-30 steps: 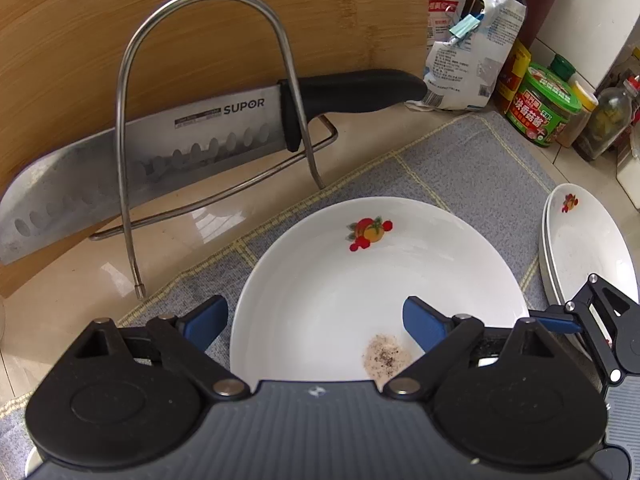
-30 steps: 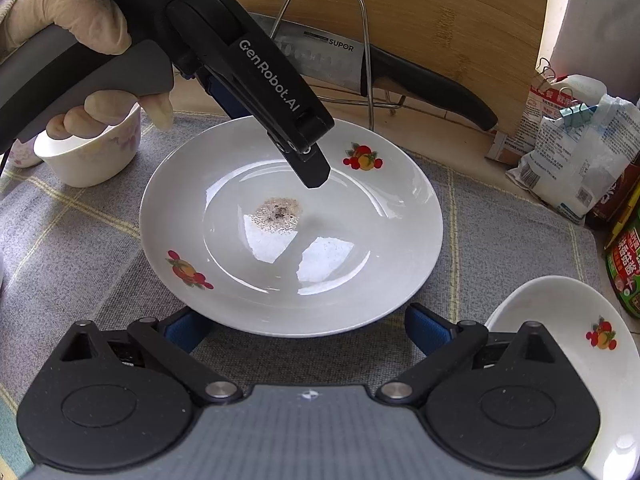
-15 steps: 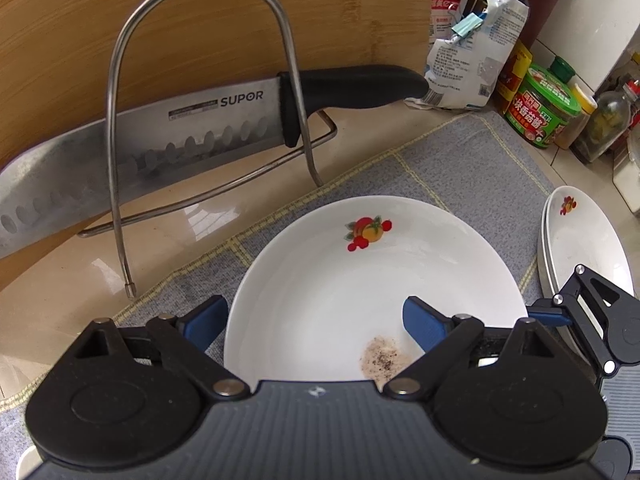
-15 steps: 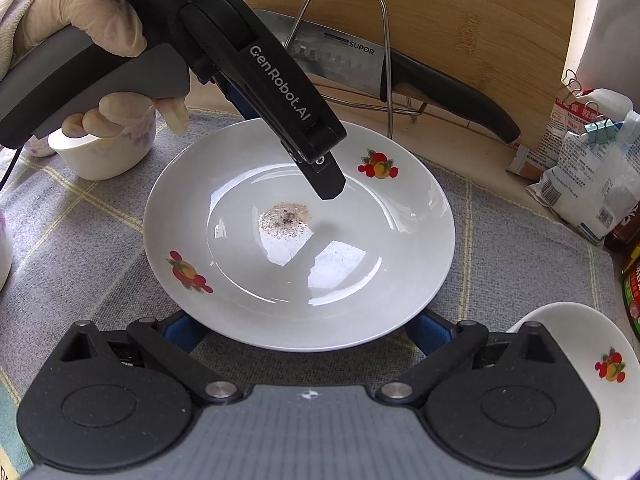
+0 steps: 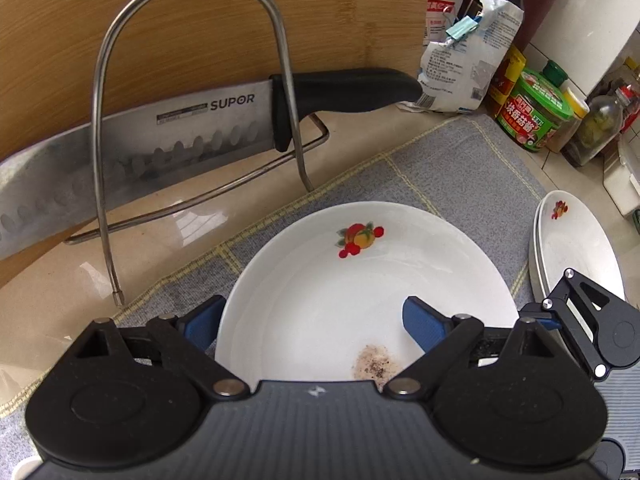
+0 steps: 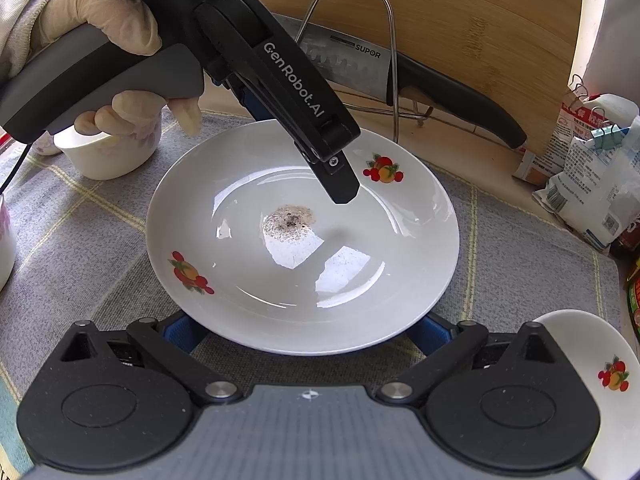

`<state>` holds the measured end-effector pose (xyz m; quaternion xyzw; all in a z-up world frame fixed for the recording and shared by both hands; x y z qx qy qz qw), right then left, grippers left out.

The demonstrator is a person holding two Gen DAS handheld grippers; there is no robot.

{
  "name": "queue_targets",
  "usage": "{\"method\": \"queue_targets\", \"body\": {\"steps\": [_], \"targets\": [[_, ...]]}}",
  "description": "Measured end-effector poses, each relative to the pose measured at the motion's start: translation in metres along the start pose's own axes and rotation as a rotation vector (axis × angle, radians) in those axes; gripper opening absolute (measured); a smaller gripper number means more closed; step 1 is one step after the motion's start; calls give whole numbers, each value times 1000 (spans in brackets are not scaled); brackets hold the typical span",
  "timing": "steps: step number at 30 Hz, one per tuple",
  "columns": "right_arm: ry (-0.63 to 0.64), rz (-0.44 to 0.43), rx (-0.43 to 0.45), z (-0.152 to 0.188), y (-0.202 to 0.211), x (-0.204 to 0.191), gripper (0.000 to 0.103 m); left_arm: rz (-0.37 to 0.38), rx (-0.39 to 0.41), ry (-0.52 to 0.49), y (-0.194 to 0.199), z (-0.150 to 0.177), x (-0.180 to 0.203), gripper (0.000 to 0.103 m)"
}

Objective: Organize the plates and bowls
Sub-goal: 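Lift the stained plate by its rim with the left gripper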

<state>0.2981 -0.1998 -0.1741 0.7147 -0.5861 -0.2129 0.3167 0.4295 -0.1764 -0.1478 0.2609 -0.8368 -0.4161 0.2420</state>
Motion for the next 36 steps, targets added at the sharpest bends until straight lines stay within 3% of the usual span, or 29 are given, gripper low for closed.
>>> {"method": "queue_targets", "body": {"steps": [36], "targets": [[6,-4,8,-3,2,1,103,50,-27,11,5,2,-3,93]]}}
Point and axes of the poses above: each gripper's, at about its wrist camera, not at the fingertips, and y roughly against the way its jaws point, x to its right, z to its underside, the point moved 6 cm from there along -y, roughly the way its jaws point, and after that the axes turned 6 degrees about x, right-handed, at the moved point
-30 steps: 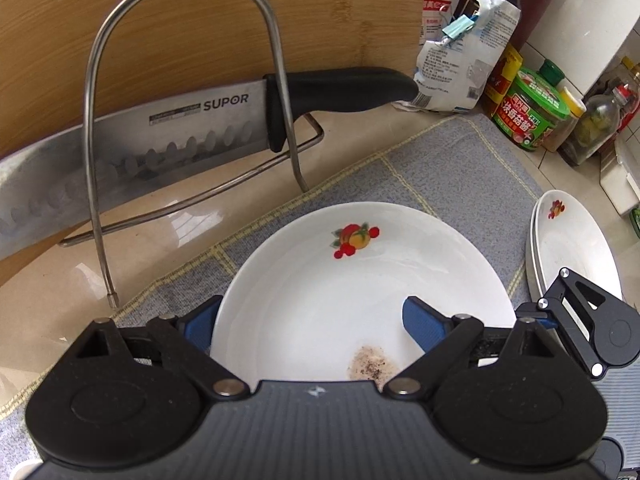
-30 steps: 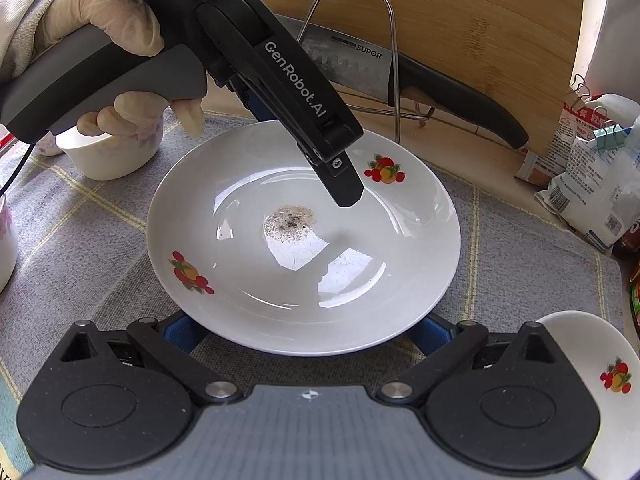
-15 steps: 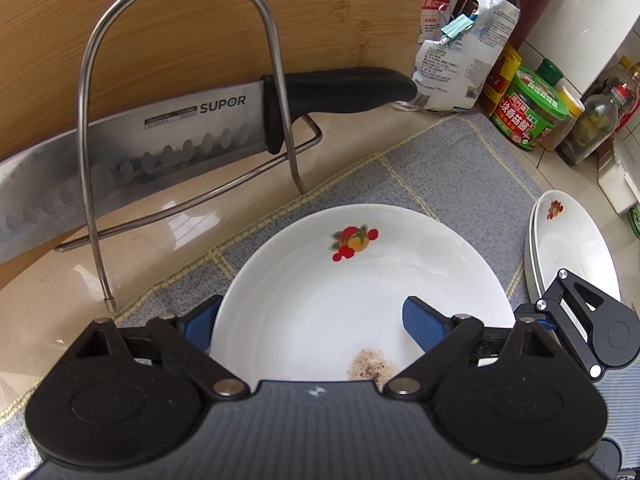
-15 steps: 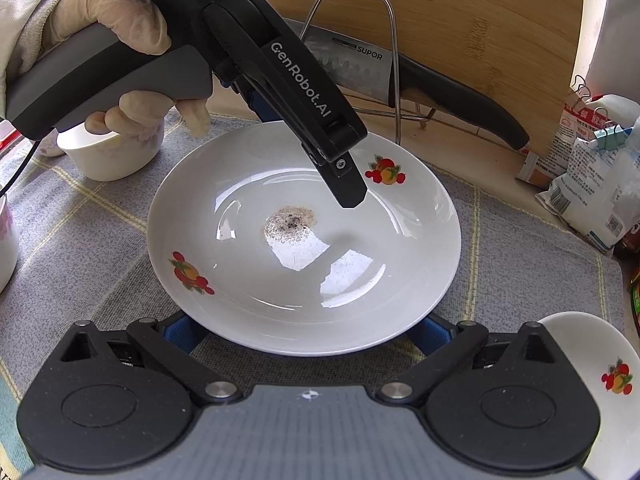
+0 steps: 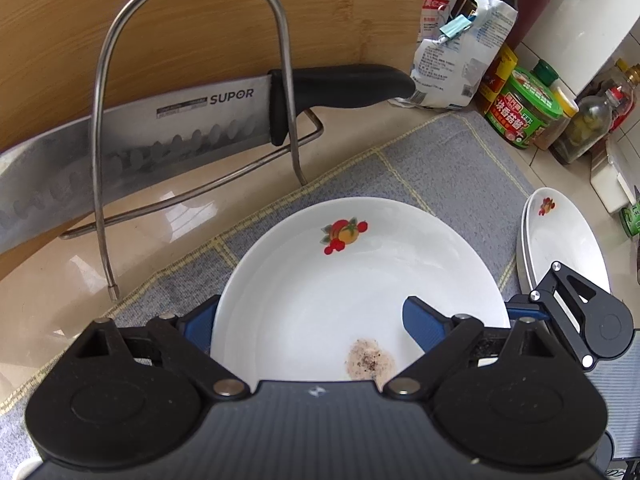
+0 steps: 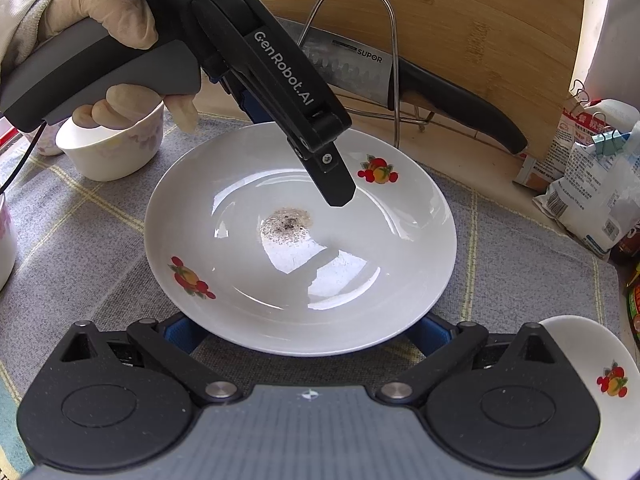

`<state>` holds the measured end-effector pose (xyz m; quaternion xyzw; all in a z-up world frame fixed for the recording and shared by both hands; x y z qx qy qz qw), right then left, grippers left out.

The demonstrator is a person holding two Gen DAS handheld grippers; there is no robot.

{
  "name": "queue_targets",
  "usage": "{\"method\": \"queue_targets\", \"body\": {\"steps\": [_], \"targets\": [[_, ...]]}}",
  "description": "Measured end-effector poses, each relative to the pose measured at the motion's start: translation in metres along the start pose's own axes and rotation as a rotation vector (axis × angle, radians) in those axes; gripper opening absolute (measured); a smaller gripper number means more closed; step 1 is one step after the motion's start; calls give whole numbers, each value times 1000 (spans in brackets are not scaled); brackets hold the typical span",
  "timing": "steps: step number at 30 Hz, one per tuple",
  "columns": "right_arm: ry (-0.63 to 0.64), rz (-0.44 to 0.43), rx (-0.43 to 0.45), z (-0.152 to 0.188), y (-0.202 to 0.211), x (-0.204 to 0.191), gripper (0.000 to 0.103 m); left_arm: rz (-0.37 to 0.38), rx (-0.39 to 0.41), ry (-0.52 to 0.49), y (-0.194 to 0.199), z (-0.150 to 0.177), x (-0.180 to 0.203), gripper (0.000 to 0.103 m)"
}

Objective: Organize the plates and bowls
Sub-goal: 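Lift the stained plate by its rim with the left gripper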

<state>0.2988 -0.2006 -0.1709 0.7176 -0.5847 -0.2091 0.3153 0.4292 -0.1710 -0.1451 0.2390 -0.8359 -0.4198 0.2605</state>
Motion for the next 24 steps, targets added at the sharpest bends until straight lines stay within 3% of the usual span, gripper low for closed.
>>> {"method": "queue_targets", "body": {"steps": [24], "targets": [[31,-66,-8,2,-2,-3,103,51,-36,29,6,10,-7,93]]}}
Point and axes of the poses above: each gripper's, at about its wrist camera, not at the fingertips, and y roughly against the way its jaws point, x to its right, z to its underside, the point moved 6 cm from there along -y, roughly the way its jaws point, and after that the axes turned 6 degrees about x, right-handed, at the moved point
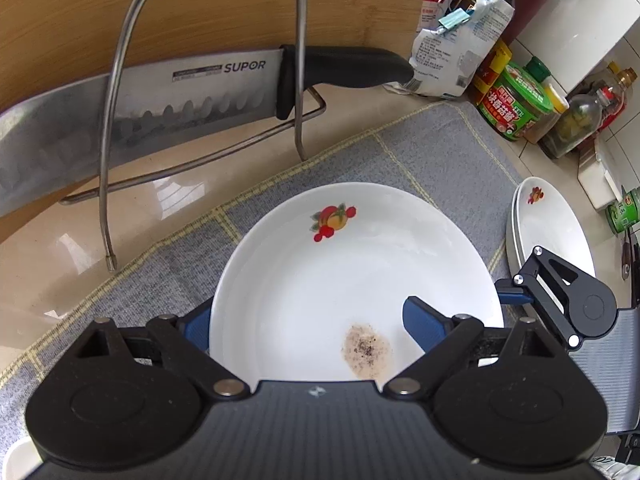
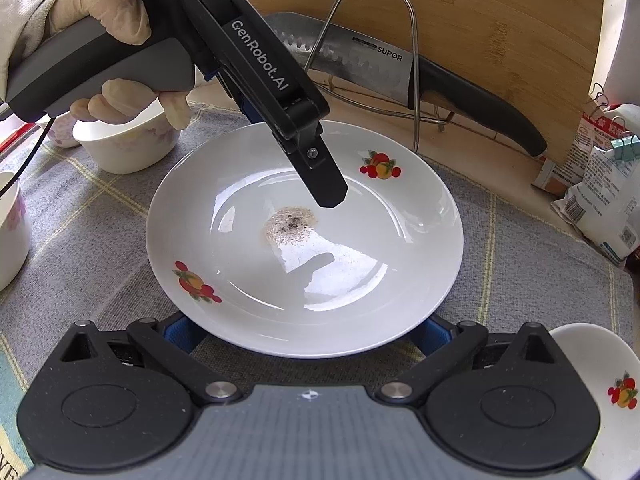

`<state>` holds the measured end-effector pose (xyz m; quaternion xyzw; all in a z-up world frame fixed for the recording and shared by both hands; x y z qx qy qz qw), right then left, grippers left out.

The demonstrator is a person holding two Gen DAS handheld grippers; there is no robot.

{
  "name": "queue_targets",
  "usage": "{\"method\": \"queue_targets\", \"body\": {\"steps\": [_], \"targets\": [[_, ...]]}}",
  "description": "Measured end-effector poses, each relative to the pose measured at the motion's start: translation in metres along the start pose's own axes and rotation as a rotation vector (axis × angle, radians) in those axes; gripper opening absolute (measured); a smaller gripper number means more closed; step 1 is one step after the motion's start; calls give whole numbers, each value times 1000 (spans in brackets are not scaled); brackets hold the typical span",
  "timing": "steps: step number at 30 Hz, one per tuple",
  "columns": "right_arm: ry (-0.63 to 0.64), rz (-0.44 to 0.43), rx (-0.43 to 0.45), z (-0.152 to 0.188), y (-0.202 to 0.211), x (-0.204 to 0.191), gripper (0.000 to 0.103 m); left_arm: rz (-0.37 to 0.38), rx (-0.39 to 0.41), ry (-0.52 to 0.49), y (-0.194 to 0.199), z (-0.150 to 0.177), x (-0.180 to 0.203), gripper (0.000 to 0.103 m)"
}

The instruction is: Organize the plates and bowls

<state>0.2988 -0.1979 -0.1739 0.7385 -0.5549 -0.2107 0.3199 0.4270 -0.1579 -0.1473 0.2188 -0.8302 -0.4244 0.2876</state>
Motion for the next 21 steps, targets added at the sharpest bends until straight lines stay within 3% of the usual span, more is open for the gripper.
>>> {"method": "queue_targets", "body": {"steps": [11,21], "targets": [[6,15,-8,-2,1,0,103,55,-4,36,1,-3,-6,93],[-2,40,-1,1,6,-3,103,61,5,49,-4,-12,-6,93]]}}
Point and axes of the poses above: each gripper's, at about its wrist camera, not at the fingertips, and y roughly against the way its jaws point, x to its right, z to its underside, the point moved 6 cm from there along -y, roughly the way its jaws point, and after that the axes turned 6 degrees about x, right-handed, at the moved point
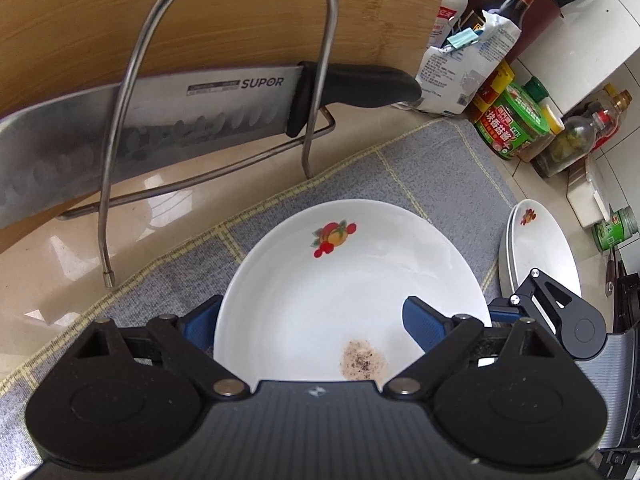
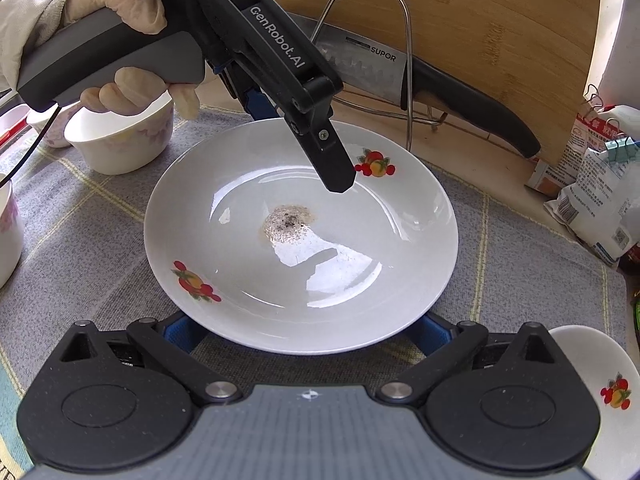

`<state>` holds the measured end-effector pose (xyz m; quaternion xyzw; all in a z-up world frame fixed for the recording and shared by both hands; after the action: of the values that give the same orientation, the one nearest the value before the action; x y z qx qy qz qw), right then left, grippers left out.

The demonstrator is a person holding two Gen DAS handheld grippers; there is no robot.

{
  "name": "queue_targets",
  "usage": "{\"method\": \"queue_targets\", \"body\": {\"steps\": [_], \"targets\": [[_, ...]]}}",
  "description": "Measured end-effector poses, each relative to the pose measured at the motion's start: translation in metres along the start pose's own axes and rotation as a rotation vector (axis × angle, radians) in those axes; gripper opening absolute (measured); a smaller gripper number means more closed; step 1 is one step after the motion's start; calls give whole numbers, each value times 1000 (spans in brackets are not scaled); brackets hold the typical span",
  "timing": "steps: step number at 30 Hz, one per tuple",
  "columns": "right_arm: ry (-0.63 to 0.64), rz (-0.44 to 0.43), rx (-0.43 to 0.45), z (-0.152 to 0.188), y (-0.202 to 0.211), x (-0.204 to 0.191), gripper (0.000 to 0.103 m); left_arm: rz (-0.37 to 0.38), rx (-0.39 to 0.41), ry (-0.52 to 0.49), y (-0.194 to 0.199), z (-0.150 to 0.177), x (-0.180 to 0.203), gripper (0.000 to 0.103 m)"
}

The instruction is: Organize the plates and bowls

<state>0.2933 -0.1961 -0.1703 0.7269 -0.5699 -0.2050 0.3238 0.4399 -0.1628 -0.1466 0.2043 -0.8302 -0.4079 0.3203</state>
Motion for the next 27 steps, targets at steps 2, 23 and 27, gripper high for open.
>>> {"method": "queue_targets", "body": {"steps": [2,23,27], "targets": [[8,6,5,0,1,0,103,10,-3,-7,-1,-1,1,93],[3,33,13,-1,2,2,103,20,16,-24,3,1,3,93],[7,37,13,0,3,3,103,17,19,-35,6,2,5,93]]}}
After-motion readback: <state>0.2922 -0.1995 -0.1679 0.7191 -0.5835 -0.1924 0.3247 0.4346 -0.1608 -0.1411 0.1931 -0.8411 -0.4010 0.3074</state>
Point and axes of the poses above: each gripper's, at about its wrist camera, not at the fingertips, and y roughly against the way its jaws point, x to its right, z to its underside, the point moved 6 cm from there along -y, roughly the way its jaws point, and after that the axes turned 6 degrees about x, right-handed, at the moved point
